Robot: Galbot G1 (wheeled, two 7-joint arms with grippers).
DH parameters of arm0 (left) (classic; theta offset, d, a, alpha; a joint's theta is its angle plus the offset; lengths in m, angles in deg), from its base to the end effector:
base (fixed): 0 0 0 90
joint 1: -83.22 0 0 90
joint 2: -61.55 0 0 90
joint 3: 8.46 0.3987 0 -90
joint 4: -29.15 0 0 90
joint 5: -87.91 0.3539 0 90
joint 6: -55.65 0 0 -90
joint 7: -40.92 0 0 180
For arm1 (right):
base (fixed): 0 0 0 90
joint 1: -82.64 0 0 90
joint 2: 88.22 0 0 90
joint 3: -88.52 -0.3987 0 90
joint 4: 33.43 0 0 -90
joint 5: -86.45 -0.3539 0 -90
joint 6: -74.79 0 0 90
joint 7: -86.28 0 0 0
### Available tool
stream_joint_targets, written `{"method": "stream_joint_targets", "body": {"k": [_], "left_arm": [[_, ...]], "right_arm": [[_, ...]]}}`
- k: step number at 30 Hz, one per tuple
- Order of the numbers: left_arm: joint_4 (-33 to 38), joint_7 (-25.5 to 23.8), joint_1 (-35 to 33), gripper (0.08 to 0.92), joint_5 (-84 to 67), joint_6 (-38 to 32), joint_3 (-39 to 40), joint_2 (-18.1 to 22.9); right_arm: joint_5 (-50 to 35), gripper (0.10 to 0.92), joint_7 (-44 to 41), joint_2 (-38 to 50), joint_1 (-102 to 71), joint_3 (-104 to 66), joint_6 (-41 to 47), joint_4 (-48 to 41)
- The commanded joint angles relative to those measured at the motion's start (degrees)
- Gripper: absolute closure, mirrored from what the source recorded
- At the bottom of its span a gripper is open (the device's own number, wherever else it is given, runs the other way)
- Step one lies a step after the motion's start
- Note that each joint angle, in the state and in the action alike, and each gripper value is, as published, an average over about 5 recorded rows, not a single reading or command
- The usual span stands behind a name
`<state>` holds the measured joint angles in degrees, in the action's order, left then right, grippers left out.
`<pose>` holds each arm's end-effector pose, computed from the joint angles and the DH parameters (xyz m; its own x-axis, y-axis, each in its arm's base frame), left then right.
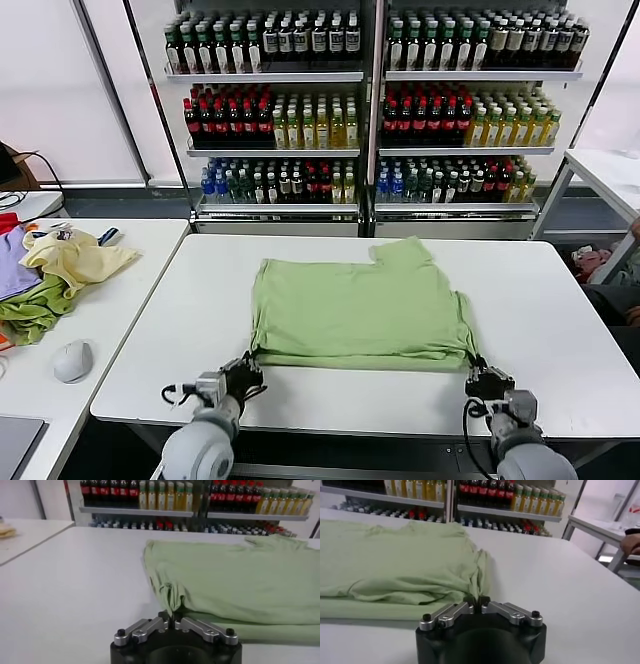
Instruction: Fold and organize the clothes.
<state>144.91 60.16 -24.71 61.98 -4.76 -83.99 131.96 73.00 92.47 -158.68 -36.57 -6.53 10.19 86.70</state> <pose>0.2144 0.0071 -0.3399 -0.8689 0.0968 0.4854 0.0776 0.9952 -0.0596 0.1689 -0.0993 -0.3228 -0.9145 0.0645 0.3995 0.0046 0.9888 -0.1493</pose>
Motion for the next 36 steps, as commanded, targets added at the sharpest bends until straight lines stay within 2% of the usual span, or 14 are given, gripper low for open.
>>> {"method": "stream_joint_targets", "body": {"k": [1, 5, 9, 17, 22, 27, 31, 36], "left_arm": [[10.76, -0.01, -12.81, 0.896, 1.27, -0.06, -2.28, -0.17], [12.31, 0.18, -14.51, 0.895, 3.64, 0.92, -3.45, -0.11], [12.84, 0.40, -14.48, 0.855, 4.83, 2.23, -4.60, -0.56], [13.44, 0.24, -10.34, 0.624, 1.93, 2.75, -8.58, -3.68], [8.20, 0.39, -3.20, 0.477, -1.75, 3.23, -10.82, -7.09], [1.34, 1.20, 6.99, 0.321, -6.71, 3.26, -9.43, -9.46], [-4.86, 1.47, 15.75, 0.219, -9.52, 3.27, -6.04, -8.79], [-13.70, 1.48, 25.90, 0.180, -9.71, 2.85, -1.08, -7.12]], "right_arm": [[4.07, 0.874, -1.12, -0.09, -8.41, -0.81, 0.01, 7.11], [4.33, 0.821, -1.86, -0.13, -7.92, -0.19, -3.60, 6.72], [2.86, 0.709, -1.32, 0.03, -5.99, -0.08, -7.72, 7.34], [-0.92, 0.493, 0.28, 2.35, 4.82, 1.10, -7.00, 4.60], [-3.98, 0.346, 1.58, 3.33, 17.13, 4.87, -3.03, -1.48], [-6.26, 0.225, 2.92, 3.48, 30.25, 10.87, 0.92, -12.85], [-6.90, 0.204, 3.32, 3.17, 40.67, 15.30, 2.33, -22.45], [-7.11, 0.203, 3.37, 2.00, 49.83, 18.96, 2.81, -34.64]]}}
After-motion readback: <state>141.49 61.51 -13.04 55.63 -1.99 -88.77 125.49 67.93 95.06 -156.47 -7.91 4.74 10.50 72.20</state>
